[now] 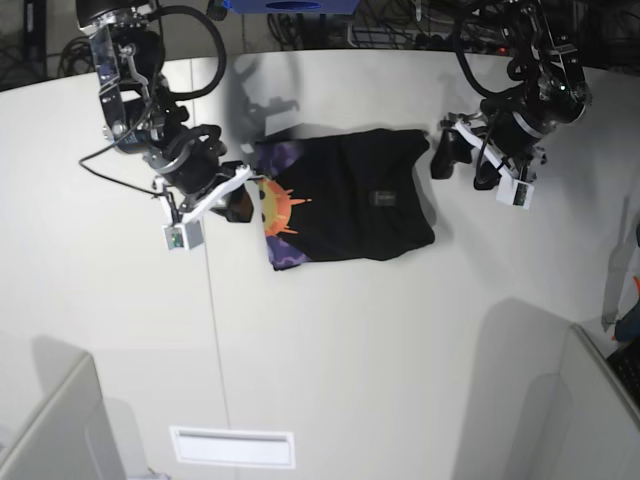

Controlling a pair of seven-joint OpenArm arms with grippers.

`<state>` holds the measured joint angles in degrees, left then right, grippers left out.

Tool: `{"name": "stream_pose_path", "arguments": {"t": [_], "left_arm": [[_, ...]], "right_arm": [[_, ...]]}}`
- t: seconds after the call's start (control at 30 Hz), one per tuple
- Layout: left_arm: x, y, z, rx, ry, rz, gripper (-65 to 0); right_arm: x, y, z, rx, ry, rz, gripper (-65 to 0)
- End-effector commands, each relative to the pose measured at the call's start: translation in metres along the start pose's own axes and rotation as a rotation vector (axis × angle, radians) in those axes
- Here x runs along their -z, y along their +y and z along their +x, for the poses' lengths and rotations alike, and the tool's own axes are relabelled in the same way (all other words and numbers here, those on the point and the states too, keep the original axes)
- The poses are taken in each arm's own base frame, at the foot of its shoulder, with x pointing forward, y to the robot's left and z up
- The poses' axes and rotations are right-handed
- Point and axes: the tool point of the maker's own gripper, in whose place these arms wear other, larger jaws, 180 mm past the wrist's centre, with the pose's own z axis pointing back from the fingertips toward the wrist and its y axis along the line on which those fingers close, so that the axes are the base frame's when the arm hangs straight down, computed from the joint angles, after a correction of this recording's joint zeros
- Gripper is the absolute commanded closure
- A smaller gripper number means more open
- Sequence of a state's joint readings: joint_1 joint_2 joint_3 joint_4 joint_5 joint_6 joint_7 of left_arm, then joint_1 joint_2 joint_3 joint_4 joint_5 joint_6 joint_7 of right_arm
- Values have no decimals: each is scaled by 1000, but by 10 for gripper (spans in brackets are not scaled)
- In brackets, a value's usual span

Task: Fold the T-shirt properly
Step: 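Grasp the folded bundle with both grippers and flip it over, then press and straighten the bundle with the left gripper, sun print up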

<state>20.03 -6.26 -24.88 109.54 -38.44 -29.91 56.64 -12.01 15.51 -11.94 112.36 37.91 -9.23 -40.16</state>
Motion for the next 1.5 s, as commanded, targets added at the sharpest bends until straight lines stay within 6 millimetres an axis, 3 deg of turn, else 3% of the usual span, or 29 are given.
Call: {"name": "stream_pose_path", "arguments": {"t": [0.0, 0.03, 0.1, 0.2, 0.33, 0.5, 0.57, 0.67, 0.7, 0.77, 0.83, 0.93, 1.0, 1.2, 1.27, 1.47], "left_arm": [[-1, -5, 11, -15, -48, -39, -592], [1, -10, 13, -59, -68, -81, -650], [9, -16, 22, -147, -114, -158, -650], [34, -22, 21, -226, -95, -232, -650], [70, -36, 3, -325, -1, -281, -650], [93, -53, 1, -398, 22, -321, -650], [100, -52, -4, -426, 42, -322, -650], [110, -42, -28, -471, 124, -258, -650], [114, -43, -38, -469, 167, -239, -634], [121, -50, -51, -436, 228, -226, -485], [126, -58, -54, -379, 268, -228, -268], [126, -51, -53, -243, 318, -205, 0], [127, -44, -46, -123, 363, -191, 0], [120, -27, -32, 382, 598, -159, 0], [121, -31, -25, 549, 640, -163, 0], [132, -76, -15, 1003, 661, -263, 0]], "right_arm": [[-4, 4, 11, -11, -40, 16, 0], [-4, 2, 9, -12, -36, 11, 0], [-5, -1, 5, -14, -25, 6, 0], [-5, 1, 4, -19, -22, 11, 0], [-5, 1, 4, -19, -20, 11, 0], [-5, 1, 4, -19, -19, 11, 0], [-5, 1, 4, -19, -20, 11, 0], [-6, 0, 5, -18, -24, 8, 0], [-6, -1, 6, -18, -26, 6, 0], [-6, -1, 6, -18, -26, 6, 0], [-6, -1, 6, -18, -26, 6, 0], [-6, -2, 7, -19, -30, 5, 0], [-6, -4, 9, -16, -35, -2, 0], [-20, -42, 8, 53, -53, -99, 0], [-25, -52, 3, 71, -49, -127, 0], [-41, -79, -15, 134, -37, -206, 0]]}}
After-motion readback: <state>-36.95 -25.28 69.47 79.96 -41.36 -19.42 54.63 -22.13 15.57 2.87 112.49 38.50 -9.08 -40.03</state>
